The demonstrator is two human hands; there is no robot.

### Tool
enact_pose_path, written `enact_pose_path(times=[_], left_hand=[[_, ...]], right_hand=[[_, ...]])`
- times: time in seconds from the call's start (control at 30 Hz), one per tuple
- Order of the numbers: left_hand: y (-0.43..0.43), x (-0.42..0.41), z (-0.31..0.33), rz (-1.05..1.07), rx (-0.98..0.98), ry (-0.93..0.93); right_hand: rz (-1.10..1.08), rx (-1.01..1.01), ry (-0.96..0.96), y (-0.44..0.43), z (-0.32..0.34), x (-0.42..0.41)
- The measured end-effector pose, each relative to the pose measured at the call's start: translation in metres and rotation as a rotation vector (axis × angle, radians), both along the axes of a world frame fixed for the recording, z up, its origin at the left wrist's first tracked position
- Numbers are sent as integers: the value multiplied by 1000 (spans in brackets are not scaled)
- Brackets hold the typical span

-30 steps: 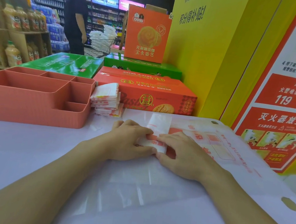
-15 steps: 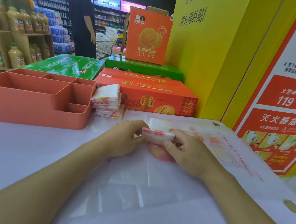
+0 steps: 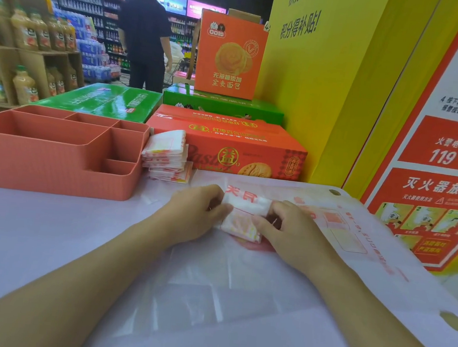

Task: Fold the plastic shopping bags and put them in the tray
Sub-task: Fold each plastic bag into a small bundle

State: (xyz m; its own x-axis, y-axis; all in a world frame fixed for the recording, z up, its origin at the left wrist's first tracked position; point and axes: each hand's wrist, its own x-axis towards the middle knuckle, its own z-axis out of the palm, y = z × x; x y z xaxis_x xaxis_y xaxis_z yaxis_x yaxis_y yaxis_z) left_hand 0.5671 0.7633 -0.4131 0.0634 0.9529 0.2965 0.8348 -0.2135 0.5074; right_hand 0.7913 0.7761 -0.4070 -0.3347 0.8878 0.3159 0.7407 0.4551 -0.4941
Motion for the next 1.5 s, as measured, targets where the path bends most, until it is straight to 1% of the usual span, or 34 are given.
enact_pose_path(times=[0.13,0.23,0.3,0.37,0.43,0.47,0.57,0.7,0.9,0.97,1.03,1.1,1.2,1.3,1.37,1.43,1.5], left_hand=[[2,0,-5,27,9,87],[3,1,-5,30,55,164],[3,4,-6,-7,101,257],[3,6,-7,-62,115,324],[4,7,-9,-85,84,364],[4,6,-9,-84,62,378],[5,4,-8,-77,-30,407],[-2,10,-3,-104,-201,482],[-4,13,4,-97,-270,611],[-4,14,5,-92,-274,628],[-5,14,4,-87,-251,608],[-7,13,1,-95,-227,552],[-7,8,-1,-117,-246,452],[-8,2,4,-117,-223,370],[-10,-3,10,-72,-149,329],[-14,-5,14,-12,-21,287],[-18,-1,20,39,51,171]], right_hand=[[-64,-15,-58,0,-1,-3],[-112,-9,-103,0,-2,-5],[-89,41,-130,-1,-3,-6],[-6,119,-181,-3,-2,-8],[90,144,-250,-3,-1,-11],[115,116,-285,-4,-1,-13],[133,-33,-403,-5,-2,-16],[150,-69,-521,-5,0,-17],[179,-132,-639,-6,4,-18],[185,-135,-685,-6,7,-19],[173,-121,-660,-6,7,-19],[168,-113,-586,-7,4,-15],[188,-95,-503,-10,1,-9],[148,-52,-389,-12,3,-9],[119,-58,-331,-10,3,-10],[99,-61,-248,-9,3,-11],[79,-66,-156,-9,5,-11]])
